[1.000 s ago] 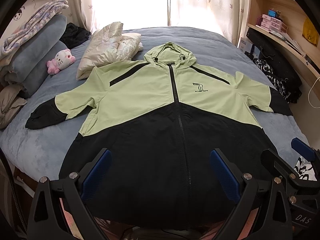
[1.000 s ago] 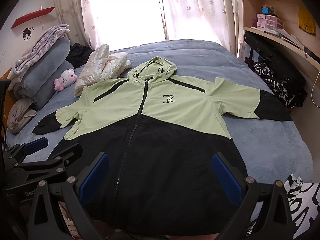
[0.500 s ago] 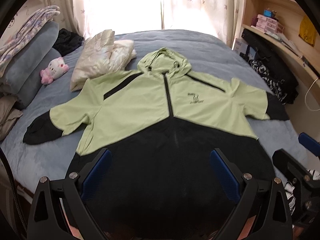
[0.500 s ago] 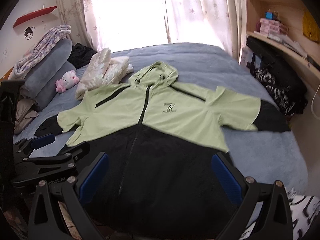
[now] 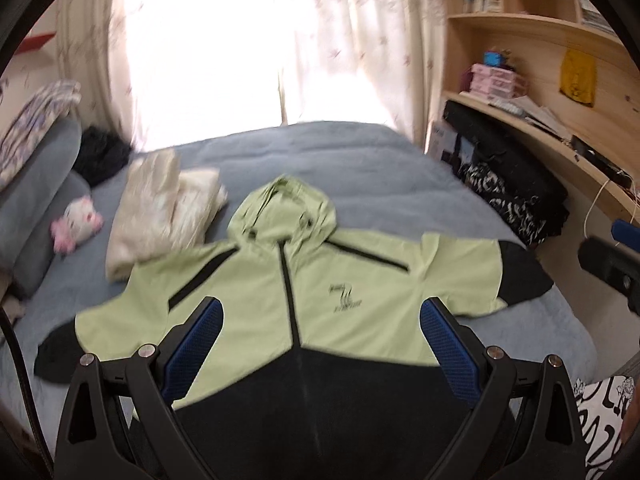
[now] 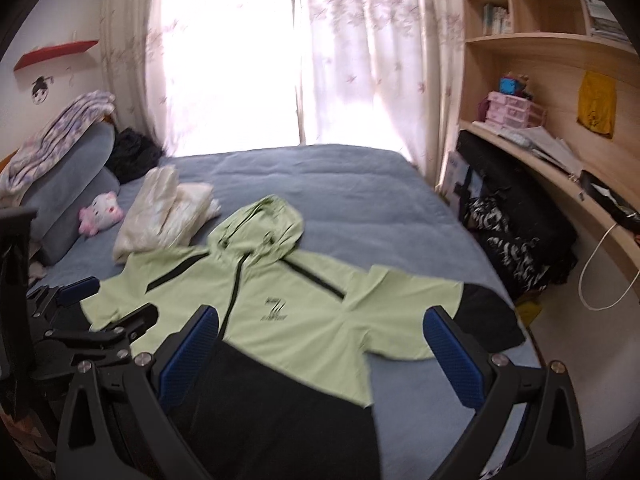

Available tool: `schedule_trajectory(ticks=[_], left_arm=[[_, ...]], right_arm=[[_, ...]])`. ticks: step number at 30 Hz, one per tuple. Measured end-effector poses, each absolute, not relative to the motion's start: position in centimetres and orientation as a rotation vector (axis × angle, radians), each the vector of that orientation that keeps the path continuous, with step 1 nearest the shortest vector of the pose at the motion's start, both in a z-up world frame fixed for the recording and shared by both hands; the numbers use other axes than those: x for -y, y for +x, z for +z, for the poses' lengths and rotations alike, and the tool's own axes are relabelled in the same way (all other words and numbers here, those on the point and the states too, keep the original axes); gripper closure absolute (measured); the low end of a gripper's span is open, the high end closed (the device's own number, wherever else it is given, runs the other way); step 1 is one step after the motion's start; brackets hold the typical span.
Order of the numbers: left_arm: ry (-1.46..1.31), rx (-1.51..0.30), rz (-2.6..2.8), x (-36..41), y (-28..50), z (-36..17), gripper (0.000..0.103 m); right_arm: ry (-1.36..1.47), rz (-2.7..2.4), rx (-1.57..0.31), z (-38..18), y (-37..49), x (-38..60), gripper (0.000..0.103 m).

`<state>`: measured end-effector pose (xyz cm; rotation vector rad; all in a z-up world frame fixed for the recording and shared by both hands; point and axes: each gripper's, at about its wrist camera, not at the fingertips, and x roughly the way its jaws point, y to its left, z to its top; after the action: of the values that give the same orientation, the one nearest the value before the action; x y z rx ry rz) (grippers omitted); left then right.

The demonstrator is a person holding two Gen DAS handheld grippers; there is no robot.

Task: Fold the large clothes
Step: 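Reach the right gripper to the black sleeve cuff and grasp it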

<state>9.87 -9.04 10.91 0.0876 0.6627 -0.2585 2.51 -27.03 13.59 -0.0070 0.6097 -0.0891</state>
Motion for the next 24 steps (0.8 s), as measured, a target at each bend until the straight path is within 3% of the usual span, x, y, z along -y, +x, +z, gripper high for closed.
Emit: schedule_trajectory(ticks=[9,18,24], left_arm=[[0.087,-0.640,-0.337,16.1,14.6,10.8,0.005],[0.091,-0.648,-0.369,24.3,19.1,4.9,0.005],[0.083,-0.715,-0.383,28.6,21.3,0.6,0.005]], right_arm=[[0.042,-0.185,-0.599,13.4,6.1,34.2,0.001],[0.228,-0.265,-0.707,7.5,8.9,44.0,0.001],[0.388,-0.310,-0.779,2.9,10.2,50.5,0.008]])
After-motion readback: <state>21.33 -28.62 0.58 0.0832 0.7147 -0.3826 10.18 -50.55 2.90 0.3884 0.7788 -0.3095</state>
